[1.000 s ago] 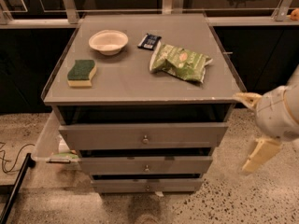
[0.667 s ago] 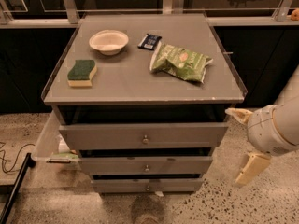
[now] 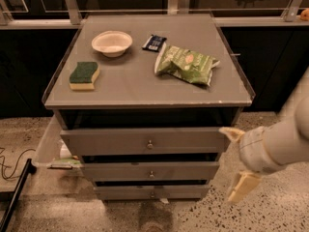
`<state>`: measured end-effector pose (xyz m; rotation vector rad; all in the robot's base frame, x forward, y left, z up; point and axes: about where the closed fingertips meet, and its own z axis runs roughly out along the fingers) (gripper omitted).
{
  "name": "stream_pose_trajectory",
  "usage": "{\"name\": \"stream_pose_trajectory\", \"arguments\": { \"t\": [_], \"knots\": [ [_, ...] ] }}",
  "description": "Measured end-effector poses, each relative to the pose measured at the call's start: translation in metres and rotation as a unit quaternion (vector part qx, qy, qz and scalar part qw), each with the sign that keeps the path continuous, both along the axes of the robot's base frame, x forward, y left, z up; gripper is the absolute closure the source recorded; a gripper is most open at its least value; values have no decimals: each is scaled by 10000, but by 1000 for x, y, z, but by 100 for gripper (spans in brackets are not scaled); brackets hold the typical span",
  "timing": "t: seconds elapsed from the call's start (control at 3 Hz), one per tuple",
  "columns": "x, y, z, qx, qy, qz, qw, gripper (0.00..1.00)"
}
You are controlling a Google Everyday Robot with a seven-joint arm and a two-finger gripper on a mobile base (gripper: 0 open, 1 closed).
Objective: Open middle drawer
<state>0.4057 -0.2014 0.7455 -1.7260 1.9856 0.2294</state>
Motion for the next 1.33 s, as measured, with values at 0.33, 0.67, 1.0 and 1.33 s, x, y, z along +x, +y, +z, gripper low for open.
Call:
{"name": "stream_pose_trajectory", "arguments": {
  "t": [0.33, 0.67, 1.0, 1.33],
  "knots": [
    [0, 17, -70, 231, 187, 65, 9995, 0],
    [0, 25, -133, 545, 256, 56, 9982, 0],
    [34, 30, -212, 768, 25, 82, 9970, 0],
    [34, 31, -213, 770, 16, 91, 9970, 0]
  ]
}}
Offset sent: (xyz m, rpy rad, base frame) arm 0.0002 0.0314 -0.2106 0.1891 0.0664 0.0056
